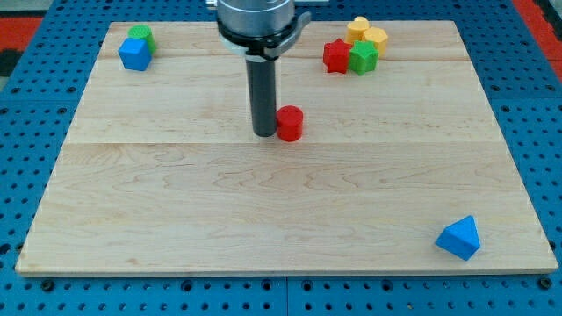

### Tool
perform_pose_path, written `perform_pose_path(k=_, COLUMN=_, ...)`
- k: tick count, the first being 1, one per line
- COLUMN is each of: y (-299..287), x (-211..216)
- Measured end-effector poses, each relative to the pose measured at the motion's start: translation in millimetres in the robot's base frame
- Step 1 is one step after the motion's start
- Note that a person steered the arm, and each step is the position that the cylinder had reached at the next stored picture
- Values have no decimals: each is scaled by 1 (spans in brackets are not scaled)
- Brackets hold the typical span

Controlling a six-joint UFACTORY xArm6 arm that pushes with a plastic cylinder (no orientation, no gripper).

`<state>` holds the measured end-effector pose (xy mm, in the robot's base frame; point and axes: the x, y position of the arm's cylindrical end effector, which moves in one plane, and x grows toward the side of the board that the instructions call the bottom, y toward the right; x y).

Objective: Place red circle on bottom left to red star

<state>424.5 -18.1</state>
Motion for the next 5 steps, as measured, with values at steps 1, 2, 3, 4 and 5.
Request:
perform_pose_path(k=1, y=4, x=26)
perform_pose_path(k=2, y=28, x=9)
perform_pose_path(k=3, y=57, x=-18)
perform_pose_path(k=4, y=73, x=-51)
perform_pose_path(k=5, y=68, x=-51)
